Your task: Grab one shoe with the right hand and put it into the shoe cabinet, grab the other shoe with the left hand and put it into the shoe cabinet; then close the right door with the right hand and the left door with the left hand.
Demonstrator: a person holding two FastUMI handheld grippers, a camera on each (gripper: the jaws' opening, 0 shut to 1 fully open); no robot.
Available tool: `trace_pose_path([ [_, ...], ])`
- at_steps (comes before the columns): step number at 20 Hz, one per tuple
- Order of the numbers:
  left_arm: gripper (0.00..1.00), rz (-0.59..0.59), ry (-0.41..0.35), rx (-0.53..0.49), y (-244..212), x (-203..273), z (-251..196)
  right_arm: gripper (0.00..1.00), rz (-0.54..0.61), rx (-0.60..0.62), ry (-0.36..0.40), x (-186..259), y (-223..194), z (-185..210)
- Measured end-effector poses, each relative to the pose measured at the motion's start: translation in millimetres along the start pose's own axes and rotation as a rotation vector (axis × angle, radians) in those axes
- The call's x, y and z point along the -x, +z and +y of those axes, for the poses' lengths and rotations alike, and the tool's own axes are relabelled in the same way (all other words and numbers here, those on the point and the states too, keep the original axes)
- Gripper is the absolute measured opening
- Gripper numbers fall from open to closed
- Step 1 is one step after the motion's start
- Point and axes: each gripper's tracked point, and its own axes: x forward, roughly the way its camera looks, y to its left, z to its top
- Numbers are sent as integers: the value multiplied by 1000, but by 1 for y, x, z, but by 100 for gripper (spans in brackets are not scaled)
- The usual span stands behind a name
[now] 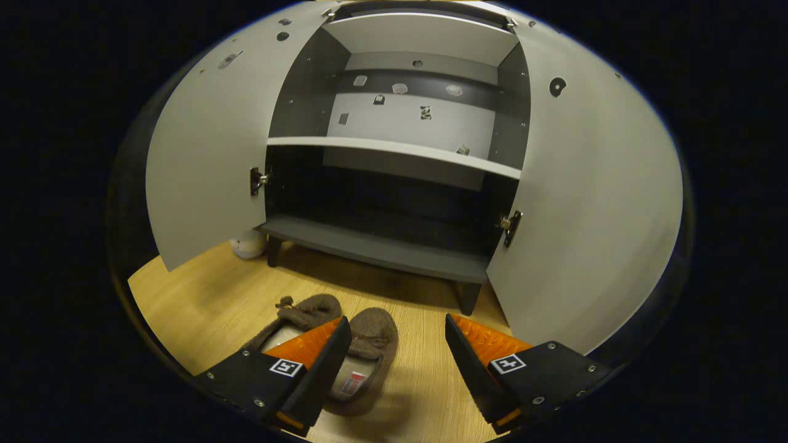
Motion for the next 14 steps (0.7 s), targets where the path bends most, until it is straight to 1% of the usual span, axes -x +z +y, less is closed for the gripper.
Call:
trace_pose_path([
  [3,96,-1,3,3,-1,0,3,94,113,17,14,-13,-40,6],
  [8,96,8,4,11,-6,0,4,94,216,36,1,-40,-75,9],
  [10,96,11,7,17,-7,0,5,94,217,38,-1,-52,-75,8],
  [12,96,20,4,29,-10,0,4,94,216,16,18,-65,-75,12],
  [14,96,33,1,39,-15,-1,3,93,222,18,6,-79,-75,8],
])
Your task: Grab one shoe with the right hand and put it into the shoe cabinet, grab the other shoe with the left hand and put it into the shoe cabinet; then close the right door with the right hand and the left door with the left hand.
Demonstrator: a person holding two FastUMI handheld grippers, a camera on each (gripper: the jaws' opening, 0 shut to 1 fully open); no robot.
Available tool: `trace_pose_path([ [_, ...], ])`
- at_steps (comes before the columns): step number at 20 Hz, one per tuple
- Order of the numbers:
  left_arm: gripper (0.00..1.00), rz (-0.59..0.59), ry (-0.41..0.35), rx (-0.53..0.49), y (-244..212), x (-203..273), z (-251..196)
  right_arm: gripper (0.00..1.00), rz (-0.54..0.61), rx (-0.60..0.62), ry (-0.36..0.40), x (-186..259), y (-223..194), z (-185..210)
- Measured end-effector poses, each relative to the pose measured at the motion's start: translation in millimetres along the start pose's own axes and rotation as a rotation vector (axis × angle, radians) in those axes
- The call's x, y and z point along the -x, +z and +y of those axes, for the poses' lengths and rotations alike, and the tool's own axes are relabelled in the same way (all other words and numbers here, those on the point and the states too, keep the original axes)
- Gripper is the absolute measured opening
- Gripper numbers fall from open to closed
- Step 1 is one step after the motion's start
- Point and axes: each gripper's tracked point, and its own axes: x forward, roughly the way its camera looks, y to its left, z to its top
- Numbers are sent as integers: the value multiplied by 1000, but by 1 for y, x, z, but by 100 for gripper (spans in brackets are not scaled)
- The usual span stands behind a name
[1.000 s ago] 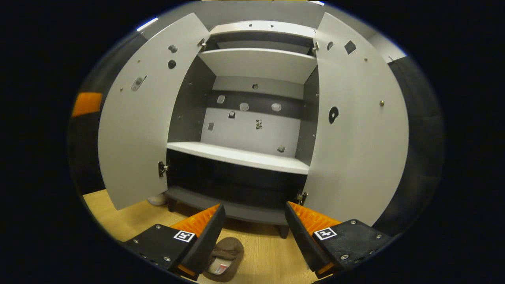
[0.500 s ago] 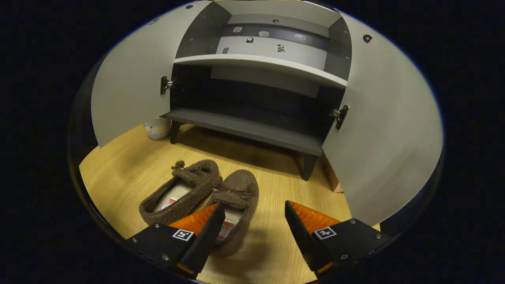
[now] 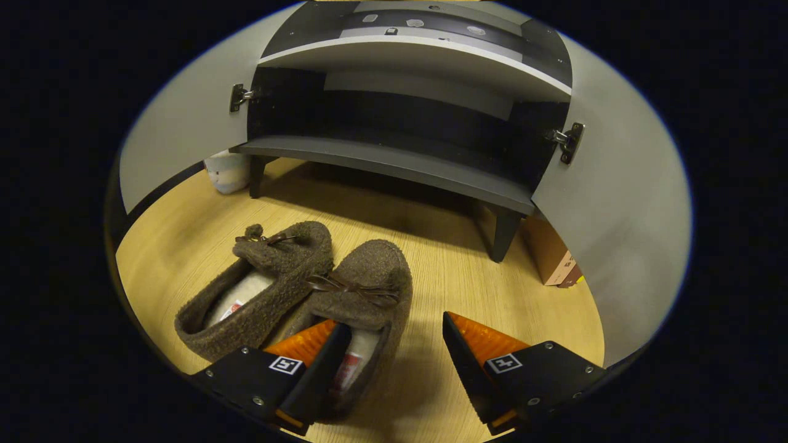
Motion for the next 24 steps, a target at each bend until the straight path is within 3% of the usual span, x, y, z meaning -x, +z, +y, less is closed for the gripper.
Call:
trace_pose_path([
  [3,96,8,7,-1,-2,-1,3,84,26,24,-58,-20,-7,-17],
  [6,96,8,20,-14,-2,-3,6,75,16,-17,-10,-28,-11,-9],
  [10,96,12,30,-26,-4,-5,9,52,26,-27,32,-28,-13,2],
  [13,96,7,32,-31,-3,-6,8,27,18,36,34,-27,-11,9],
  [15,96,5,26,-31,-3,-6,5,24,3,120,39,-26,-11,10],
  [16,96,3,19,-32,-2,-6,2,23,-4,105,34,-26,-11,10],
  [19,96,-9,10,-39,-1,-6,-2,7,-11,58,36,-25,-10,11],
  [21,96,-10,2,-48,-2,-7,-6,5,-24,43,64,-16,-7,15],
  [24,96,2,-18,-43,-7,-7,-11,5,-100,63,41,6,11,6],
])
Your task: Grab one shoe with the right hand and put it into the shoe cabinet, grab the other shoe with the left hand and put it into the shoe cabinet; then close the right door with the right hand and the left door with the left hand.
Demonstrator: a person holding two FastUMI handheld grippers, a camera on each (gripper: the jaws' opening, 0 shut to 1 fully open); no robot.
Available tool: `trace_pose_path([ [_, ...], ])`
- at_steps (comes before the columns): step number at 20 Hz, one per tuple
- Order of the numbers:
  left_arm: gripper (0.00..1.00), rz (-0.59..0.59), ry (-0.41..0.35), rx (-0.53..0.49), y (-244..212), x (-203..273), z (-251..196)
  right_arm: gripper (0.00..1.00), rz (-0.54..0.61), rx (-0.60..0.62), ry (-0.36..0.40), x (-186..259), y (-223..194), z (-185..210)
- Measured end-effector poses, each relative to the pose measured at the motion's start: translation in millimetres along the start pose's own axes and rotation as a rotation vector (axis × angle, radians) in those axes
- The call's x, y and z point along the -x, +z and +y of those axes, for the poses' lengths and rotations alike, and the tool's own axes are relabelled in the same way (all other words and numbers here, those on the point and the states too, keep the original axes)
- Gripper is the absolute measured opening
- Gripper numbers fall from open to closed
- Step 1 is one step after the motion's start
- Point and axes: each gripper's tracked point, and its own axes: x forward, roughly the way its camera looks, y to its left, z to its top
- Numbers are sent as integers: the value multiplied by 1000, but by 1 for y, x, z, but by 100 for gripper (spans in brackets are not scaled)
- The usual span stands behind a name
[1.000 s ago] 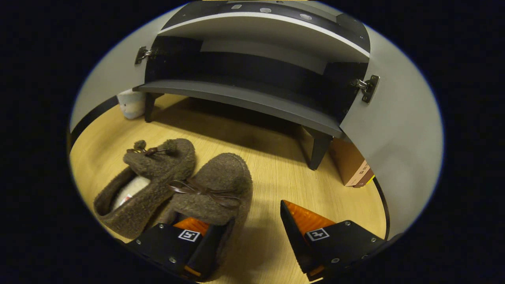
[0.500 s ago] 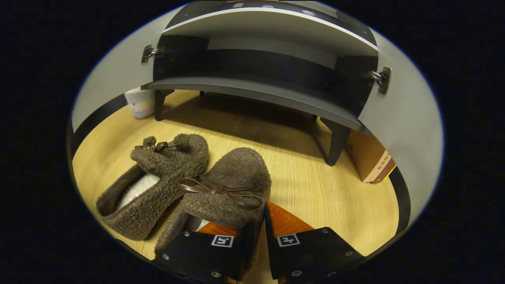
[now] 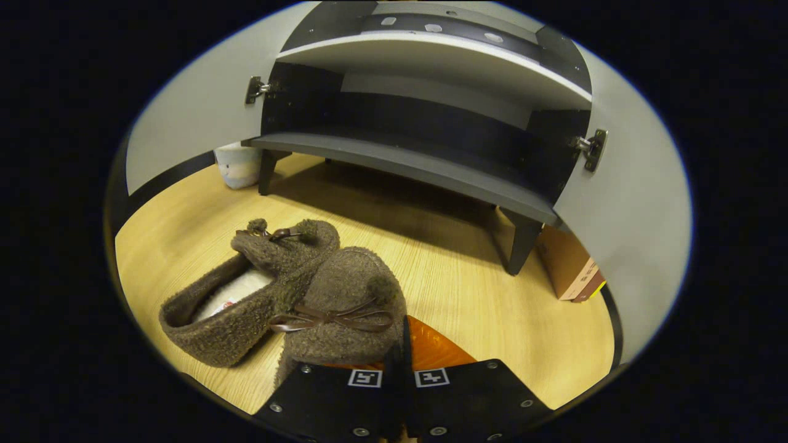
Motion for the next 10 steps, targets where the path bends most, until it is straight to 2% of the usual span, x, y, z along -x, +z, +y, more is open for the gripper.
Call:
trace_pose_path([
  [4,96,3,-23,14,-3,-2,-6,5,-86,-48,-13,46,36,-5],
  [7,96,-6,-35,22,-2,-1,-8,5,-193,-42,-45,94,78,-12],
  [8,94,-7,-37,23,-2,-2,-7,5,-225,-36,-53,110,91,-14],
  [10,96,-9,-42,24,-2,-1,-7,5,-282,-30,-52,137,121,-16],
])
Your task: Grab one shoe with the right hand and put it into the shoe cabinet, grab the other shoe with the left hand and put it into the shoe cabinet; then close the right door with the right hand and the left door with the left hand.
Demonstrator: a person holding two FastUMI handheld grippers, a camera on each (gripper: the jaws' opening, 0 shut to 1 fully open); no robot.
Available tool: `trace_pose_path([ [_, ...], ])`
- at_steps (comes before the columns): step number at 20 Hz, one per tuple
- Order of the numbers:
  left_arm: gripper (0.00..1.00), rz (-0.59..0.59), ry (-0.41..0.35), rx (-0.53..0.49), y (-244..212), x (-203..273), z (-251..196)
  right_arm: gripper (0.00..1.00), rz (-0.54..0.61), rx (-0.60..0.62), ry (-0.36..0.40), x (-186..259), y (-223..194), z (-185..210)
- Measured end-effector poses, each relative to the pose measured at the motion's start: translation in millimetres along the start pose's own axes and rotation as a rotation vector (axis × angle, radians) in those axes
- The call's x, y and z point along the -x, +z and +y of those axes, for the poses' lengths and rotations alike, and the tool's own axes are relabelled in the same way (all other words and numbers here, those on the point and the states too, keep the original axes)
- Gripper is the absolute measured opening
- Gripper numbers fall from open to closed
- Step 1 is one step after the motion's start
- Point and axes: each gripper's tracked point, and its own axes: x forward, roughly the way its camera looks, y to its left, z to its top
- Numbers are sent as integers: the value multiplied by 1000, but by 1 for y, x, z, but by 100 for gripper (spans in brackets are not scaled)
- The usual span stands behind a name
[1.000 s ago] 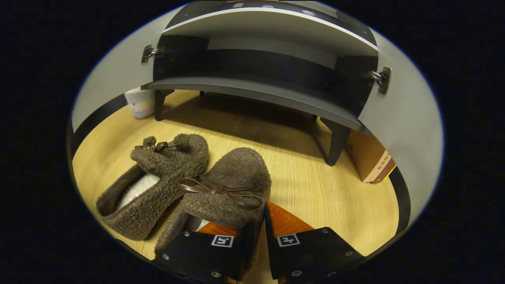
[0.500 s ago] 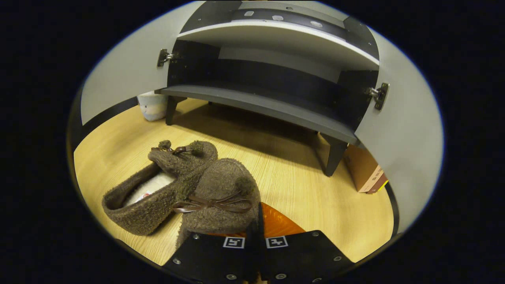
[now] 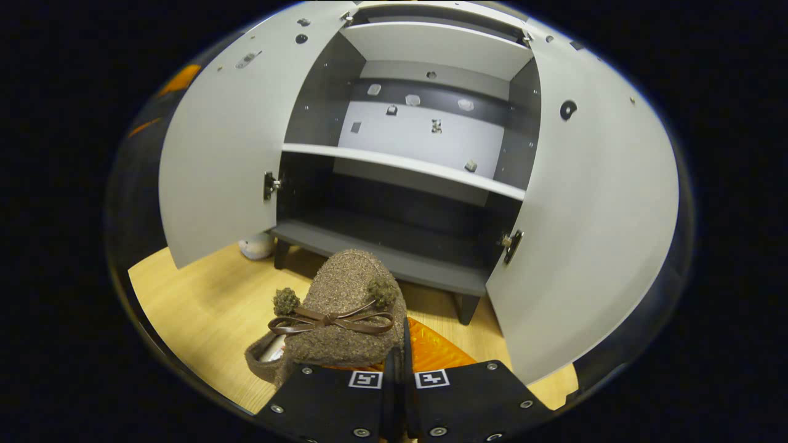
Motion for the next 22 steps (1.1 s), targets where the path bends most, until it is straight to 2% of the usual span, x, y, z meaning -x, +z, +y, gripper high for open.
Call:
trace_pose_path([
  [5,96,-1,-11,0,-1,4,-1,5,-179,-54,-53,7,123,-27],
  [7,96,1,-11,7,-2,5,0,5,-227,-47,-127,-13,167,-45],
  [12,96,-3,-2,5,-1,8,6,4,-278,-95,-173,-80,257,-72],
  [14,96,3,7,8,-3,7,10,5,-250,-104,-200,-115,272,-83],
  [17,96,9,27,12,-4,10,18,5,-194,-159,-201,-169,289,-96],
  [22,96,29,59,54,-14,13,27,5,-32,-180,-260,-250,274,-128],
])
